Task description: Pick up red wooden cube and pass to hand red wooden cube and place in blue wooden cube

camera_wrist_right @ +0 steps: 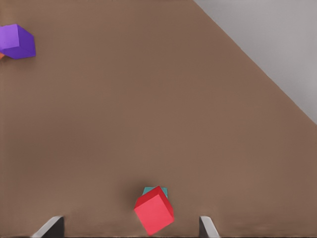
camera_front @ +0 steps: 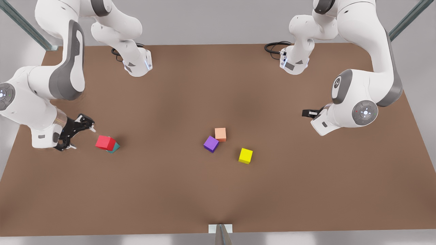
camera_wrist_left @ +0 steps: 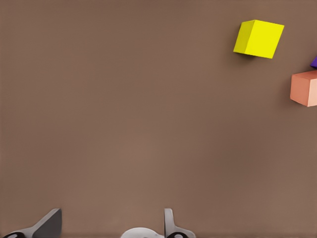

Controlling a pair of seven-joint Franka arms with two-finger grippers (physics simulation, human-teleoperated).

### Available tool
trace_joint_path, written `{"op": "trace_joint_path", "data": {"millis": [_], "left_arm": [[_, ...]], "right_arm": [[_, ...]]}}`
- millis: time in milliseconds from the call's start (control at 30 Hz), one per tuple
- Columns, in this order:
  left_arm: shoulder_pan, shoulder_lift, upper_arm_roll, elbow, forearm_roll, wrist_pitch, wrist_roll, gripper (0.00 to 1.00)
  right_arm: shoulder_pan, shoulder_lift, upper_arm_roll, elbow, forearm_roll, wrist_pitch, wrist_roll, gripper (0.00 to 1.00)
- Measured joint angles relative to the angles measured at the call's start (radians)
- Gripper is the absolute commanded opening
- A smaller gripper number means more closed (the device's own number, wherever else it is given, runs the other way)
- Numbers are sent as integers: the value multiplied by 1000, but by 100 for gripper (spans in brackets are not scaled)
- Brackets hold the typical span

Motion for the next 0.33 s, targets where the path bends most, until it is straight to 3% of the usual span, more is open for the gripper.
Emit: {"op": "trace_joint_path", "data": {"millis": [333], "left_arm": [[0,0,0,0,0,0,-2,100]], "right_arm": [[-14,-105,-5,-46,-59,-189,322,100]]}}
